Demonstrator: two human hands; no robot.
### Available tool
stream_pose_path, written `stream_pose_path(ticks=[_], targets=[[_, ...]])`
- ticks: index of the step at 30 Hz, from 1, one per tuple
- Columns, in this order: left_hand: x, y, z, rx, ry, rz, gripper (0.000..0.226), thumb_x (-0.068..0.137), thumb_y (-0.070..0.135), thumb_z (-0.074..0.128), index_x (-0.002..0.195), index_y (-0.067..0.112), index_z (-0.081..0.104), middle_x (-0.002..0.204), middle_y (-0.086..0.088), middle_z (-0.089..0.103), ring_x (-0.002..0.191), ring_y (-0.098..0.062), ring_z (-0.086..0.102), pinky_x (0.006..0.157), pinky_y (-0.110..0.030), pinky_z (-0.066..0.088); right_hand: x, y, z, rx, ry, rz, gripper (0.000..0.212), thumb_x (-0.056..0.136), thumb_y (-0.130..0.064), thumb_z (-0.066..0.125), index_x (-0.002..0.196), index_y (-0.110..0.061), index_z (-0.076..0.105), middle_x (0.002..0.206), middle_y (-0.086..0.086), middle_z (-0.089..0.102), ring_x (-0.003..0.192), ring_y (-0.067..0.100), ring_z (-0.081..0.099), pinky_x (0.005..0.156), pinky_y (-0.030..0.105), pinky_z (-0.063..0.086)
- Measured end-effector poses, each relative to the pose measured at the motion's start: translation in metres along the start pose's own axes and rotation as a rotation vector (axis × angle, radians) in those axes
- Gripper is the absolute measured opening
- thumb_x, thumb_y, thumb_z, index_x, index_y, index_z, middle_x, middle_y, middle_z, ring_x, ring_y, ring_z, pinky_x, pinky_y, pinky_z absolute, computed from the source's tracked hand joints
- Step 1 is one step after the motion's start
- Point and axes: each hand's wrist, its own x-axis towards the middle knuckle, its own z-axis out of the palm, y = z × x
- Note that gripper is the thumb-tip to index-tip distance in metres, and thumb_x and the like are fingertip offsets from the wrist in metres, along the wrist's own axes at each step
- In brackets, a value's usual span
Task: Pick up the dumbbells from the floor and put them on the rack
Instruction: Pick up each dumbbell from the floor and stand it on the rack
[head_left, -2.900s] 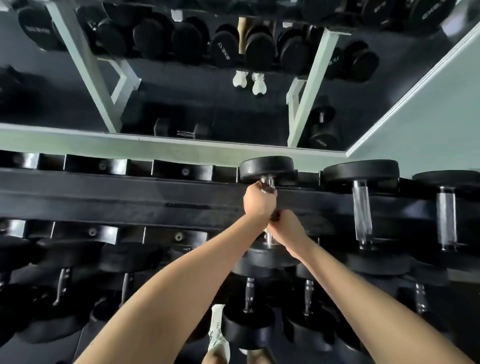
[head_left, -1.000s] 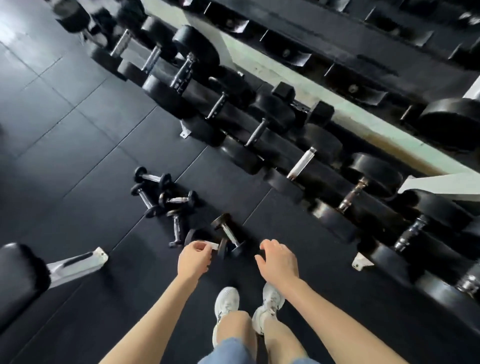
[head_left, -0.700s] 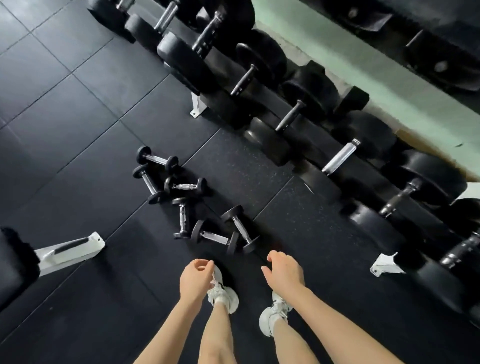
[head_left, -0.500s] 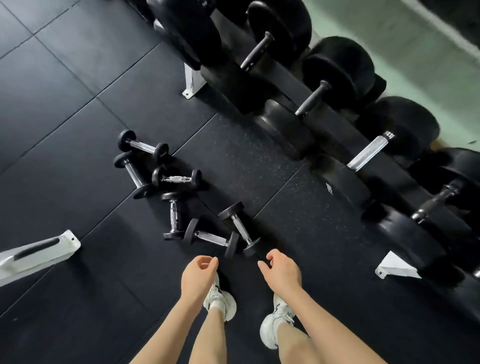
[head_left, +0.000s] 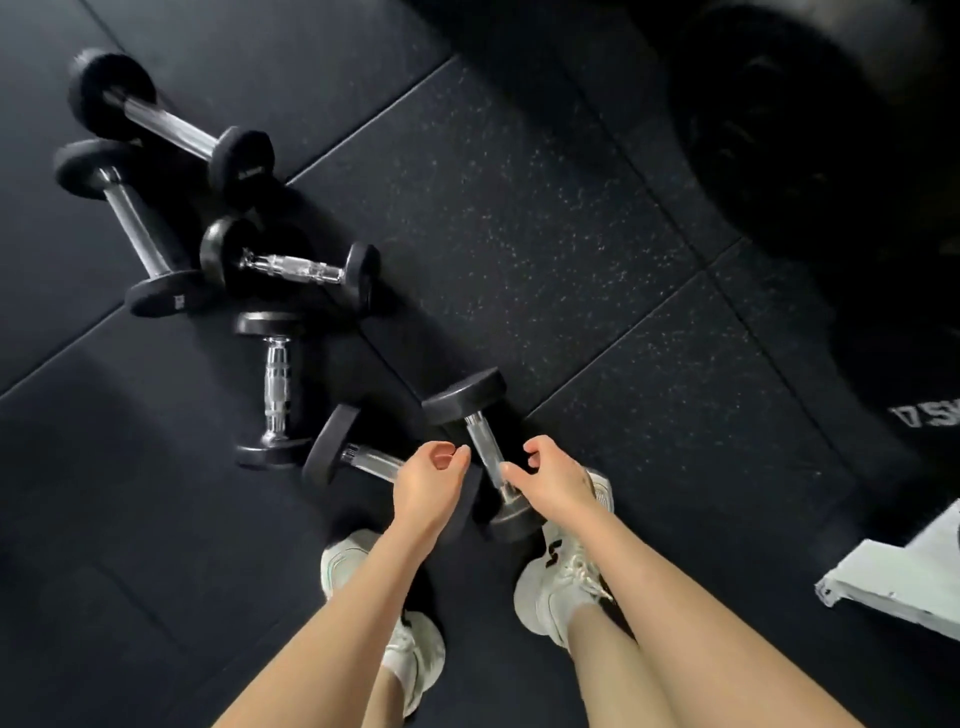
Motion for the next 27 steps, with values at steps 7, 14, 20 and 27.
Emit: stream_pose_path(ticks=[7, 14, 20, 27], targets=[[0.079, -0.026, 0.051, -0.063, -0.101, -0.082, 0.041, 0.088, 0.032, 0.061, 0.12, 0.006, 0.06, 0.117, -0.004, 0.066, 0.102, -0.018, 0.06, 0.081, -0.024, 0.042, 0.084, 0.028, 0.035, 0.084, -0.18, 0.033, 0.066, 0.085, -0.049, 0.061, 0.139, -0.018, 0.039, 0.132, 0.005, 0.055, 0.119, 0.024, 0.054, 0.1, 0.039, 0.046], [0.113, -0.039, 0.077, -0.207, -0.205, -0.117, 0.041, 0.078, 0.028, 0.074, 0.114, 0.011, 0.064, 0.104, -0.005, 0.071, 0.098, -0.024, 0.066, 0.093, -0.041, 0.053, 0.109, 0.036, 0.059, 0.231, -0.257, 0.023, 0.06, 0.087, -0.045, 0.061, 0.138, -0.02, 0.044, 0.12, 0.003, 0.063, 0.11, 0.021, 0.058, 0.092, 0.032, 0.046], [0.108, -0.043, 0.08, -0.348, -0.161, -0.127, 0.036, 0.079, 0.027, 0.074, 0.112, 0.015, 0.065, 0.096, 0.001, 0.071, 0.093, -0.017, 0.067, 0.085, -0.034, 0.055, 0.101, 0.034, 0.065, 0.199, -0.151, 0.015, 0.05, 0.086, -0.048, 0.059, 0.129, -0.023, 0.05, 0.113, 0.005, 0.066, 0.107, 0.026, 0.061, 0.095, 0.043, 0.049], [0.05, -0.007, 0.047, -0.336, -0.11, -0.066, 0.041, 0.078, 0.03, 0.074, 0.114, 0.013, 0.065, 0.1, -0.002, 0.072, 0.091, -0.018, 0.069, 0.082, -0.036, 0.057, 0.038, 0.011, 0.035, 0.25, -0.113, -0.044, 0.04, 0.078, -0.053, 0.06, 0.106, -0.026, 0.049, 0.098, 0.004, 0.07, 0.097, 0.027, 0.066, 0.092, 0.048, 0.051]])
